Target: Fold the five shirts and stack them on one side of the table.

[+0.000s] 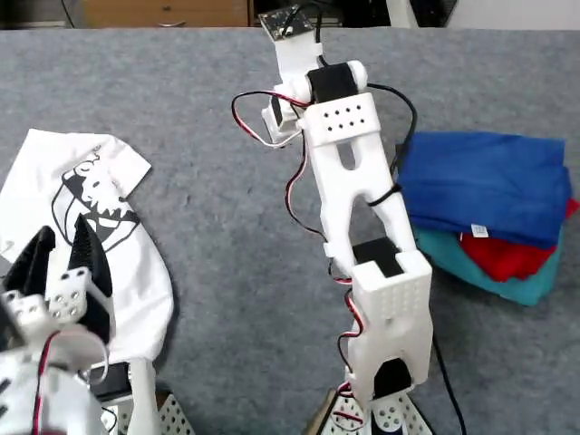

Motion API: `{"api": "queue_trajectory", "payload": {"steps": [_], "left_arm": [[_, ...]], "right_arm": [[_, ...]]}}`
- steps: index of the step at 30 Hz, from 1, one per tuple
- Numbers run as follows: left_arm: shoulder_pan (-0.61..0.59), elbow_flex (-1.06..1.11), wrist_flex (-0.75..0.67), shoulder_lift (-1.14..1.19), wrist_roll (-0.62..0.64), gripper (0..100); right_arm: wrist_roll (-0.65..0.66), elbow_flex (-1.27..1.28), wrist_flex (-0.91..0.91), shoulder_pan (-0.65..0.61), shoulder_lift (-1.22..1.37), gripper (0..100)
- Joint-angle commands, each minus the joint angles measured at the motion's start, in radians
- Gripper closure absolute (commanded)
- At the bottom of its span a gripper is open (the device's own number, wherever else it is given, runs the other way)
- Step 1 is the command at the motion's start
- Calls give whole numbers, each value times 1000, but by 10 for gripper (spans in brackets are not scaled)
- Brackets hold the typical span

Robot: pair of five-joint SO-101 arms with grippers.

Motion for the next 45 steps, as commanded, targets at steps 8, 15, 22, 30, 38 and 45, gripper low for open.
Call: {"api": "queue_trajectory", "payload": {"steps": [8,15,22,30,38,45], "left_arm": [[-227,264,-313,143,20,823],[-336,264,-637,585,-32,779],[-391,28,-706,1075,-29,780],[-393,-233,-706,1511,-28,780],[-334,-476,-694,1879,-29,792],[-221,-644,-451,1980,-35,942]], "right_arm": [[5,-50,-9,-18,-4,947],[5,-42,-9,-18,-2,947],[6,-42,-9,-16,-1,947],[6,-42,-9,-16,-1,947],[6,-41,-9,-16,-1,947],[6,-42,3,-16,-1,947]]}}
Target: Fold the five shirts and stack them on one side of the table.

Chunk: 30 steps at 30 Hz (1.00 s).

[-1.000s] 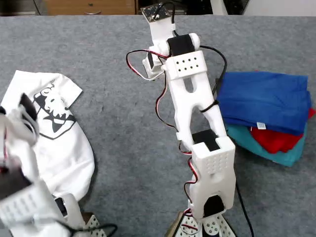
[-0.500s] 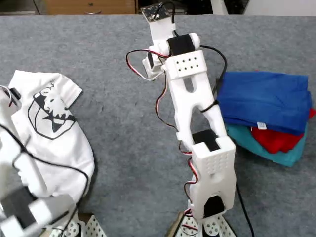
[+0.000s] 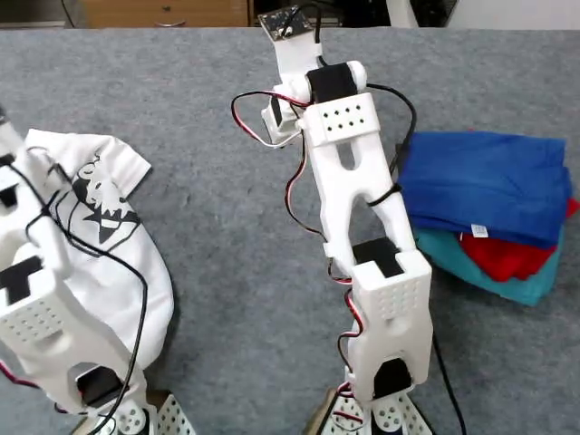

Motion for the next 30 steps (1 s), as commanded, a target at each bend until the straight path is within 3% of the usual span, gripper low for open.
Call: {"api": "queue_trajectory", "payload": {"steps": [1,7,10,16,23,30], "left_arm": [[68,-112,101,-1,-9,967],[152,-173,267,-10,-17,981],[213,-183,365,-10,-80,981],[319,-180,460,-54,-97,981],[499,18,460,-351,-100,981],[841,321,460,-743,-100,982]], "right_arm": [[6,-42,8,-16,-2,947],[6,-45,52,-13,-2,947],[6,-48,63,-12,-2,947],[6,-50,66,-12,-2,947],[6,-51,63,65,-7,947],[6,-173,127,194,-4,947]]}}
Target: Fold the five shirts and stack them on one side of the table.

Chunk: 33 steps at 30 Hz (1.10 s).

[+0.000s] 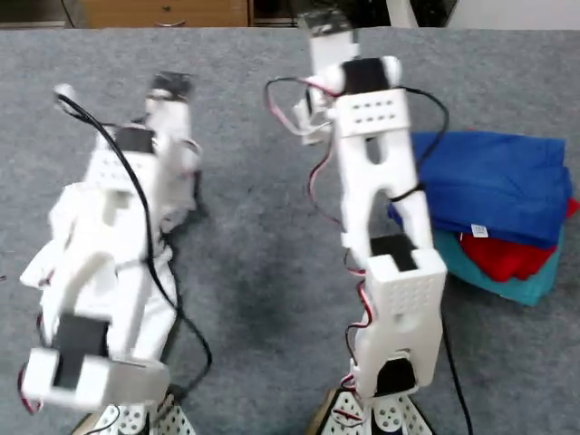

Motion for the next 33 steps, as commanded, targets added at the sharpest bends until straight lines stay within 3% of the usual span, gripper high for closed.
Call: {"api": "queue_trajectory", "payload": {"steps": [1,5,8,13,15,18,22,27,30,33], "left_arm": [[204,137,2,-237,-9,982],[359,255,0,-401,-5,982],[373,295,11,-487,-3,978],[373,275,193,-607,-6,790],[333,250,250,-665,-9,765],[195,199,284,-742,-12,763],[-157,161,259,-785,-63,764],[-598,264,129,-733,-81,764],[-743,331,57,-687,-86,764],[-809,373,14,-647,-86,764]], "right_arm": [[6,-127,37,68,-5,947],[9,-193,61,88,-5,947],[58,-202,64,70,-8,946],[54,-206,64,-15,-8,931],[52,-202,64,-65,-2,882],[49,-202,60,-148,13,812],[49,-205,44,-255,71,807],[48,-206,38,-351,180,807],[46,-206,41,-381,225,807],[46,-206,37,-387,249,807]]}}
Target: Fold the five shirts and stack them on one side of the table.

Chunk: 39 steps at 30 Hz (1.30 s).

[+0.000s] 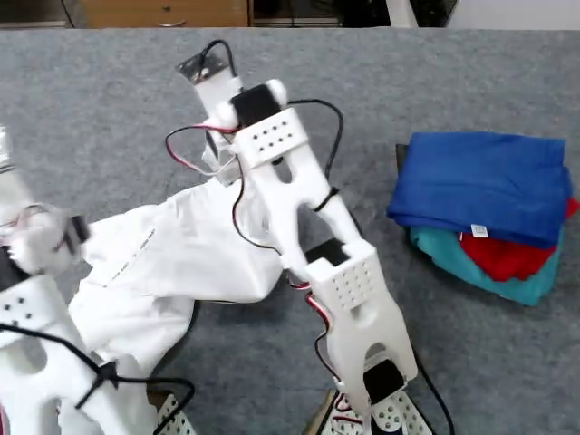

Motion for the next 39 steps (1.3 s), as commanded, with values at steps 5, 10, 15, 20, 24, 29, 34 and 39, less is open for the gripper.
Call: {"api": "queue_trajectory", "payload": {"steps": [5,10,15,20,24,29,34,39], "left_arm": [[-84,38,-69,64,-6,764],[-81,38,-69,76,-6,764],[-84,48,-69,76,-6,764],[-78,107,-72,71,-6,764],[-78,126,-72,67,-6,764],[-78,123,-72,67,-6,764],[-78,124,-72,67,-6,764],[-78,123,-72,67,-6,764]], "right_arm": [[-12,-42,-71,-12,62,806],[-44,-42,-167,19,154,806],[-81,-42,-258,58,213,806],[-81,-42,-281,70,237,807],[-80,-44,-275,105,236,807],[-72,-113,-242,148,236,807],[-44,-183,-222,154,240,807],[-41,-189,-245,133,283,807]]}}
